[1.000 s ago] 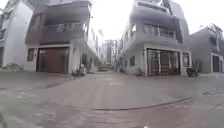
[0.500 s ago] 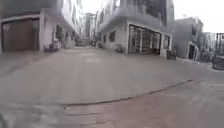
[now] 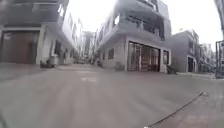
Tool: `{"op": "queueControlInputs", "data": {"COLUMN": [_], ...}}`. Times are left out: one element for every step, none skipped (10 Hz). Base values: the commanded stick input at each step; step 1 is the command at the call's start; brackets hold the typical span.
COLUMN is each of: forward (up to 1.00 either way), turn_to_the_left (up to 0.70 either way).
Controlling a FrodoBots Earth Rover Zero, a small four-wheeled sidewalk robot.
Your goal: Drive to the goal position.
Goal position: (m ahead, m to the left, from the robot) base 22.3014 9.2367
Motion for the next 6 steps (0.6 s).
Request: {"op": "queueControlInputs", "data": {"forward": [1.00, 1.00, 1.00, 1.00, 1.00, 1.00], "turn_to_the_left": [0.02, 0.00, -0.36, -0.36, 0.00, 0.02]}}
